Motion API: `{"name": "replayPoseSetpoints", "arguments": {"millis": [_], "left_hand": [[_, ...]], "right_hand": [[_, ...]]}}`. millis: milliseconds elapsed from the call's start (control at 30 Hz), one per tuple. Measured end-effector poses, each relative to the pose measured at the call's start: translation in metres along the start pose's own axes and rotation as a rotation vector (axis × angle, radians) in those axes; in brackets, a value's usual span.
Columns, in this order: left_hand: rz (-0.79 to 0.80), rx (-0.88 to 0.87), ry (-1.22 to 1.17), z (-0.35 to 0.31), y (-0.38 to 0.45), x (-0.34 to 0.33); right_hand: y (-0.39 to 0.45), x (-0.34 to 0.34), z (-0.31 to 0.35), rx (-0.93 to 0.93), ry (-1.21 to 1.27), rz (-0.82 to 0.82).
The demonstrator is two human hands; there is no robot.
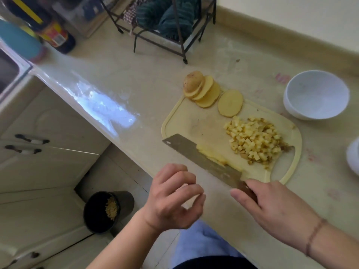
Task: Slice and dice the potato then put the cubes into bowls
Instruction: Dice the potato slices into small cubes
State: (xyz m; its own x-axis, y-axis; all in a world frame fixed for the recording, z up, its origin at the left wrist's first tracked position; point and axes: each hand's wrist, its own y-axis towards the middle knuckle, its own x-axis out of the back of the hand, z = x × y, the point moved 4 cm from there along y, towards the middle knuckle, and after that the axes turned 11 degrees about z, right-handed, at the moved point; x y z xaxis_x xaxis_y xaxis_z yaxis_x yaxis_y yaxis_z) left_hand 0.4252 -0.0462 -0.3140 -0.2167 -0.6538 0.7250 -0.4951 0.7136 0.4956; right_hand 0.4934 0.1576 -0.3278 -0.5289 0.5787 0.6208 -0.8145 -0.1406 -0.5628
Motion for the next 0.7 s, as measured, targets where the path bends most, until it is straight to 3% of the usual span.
{"name": "replayPoseSetpoints", "arguments": {"millis": [100, 233, 300, 500, 700], "left_hand": [[0.201, 0.003, -0.016, 0.001, 0.023, 0.019], [0.858, 0.325, 0.102, 0.041, 0.051, 0.011], [1.057, 0.33, 0.147, 0.053, 0.06, 0.003], [1.272, 0.138, 0.139, 0.063, 0.084, -0.013], [1.26, -0.048, 0.185, 0.07, 0.098, -0.021]], "right_hand": [[-0.011, -0.005, 0.005, -0.015, -0.222, 0.025], [-0.017, -0.014, 0.012, 0.011, -0.336, 0.04], [-0.017, -0.018, 0.018, -0.002, -0.373, 0.048], [-0.018, -0.013, 0.04, -0.07, -0.396, 0.093], [-0.015, -0.014, 0.049, -0.142, -0.403, 0.006]]}}
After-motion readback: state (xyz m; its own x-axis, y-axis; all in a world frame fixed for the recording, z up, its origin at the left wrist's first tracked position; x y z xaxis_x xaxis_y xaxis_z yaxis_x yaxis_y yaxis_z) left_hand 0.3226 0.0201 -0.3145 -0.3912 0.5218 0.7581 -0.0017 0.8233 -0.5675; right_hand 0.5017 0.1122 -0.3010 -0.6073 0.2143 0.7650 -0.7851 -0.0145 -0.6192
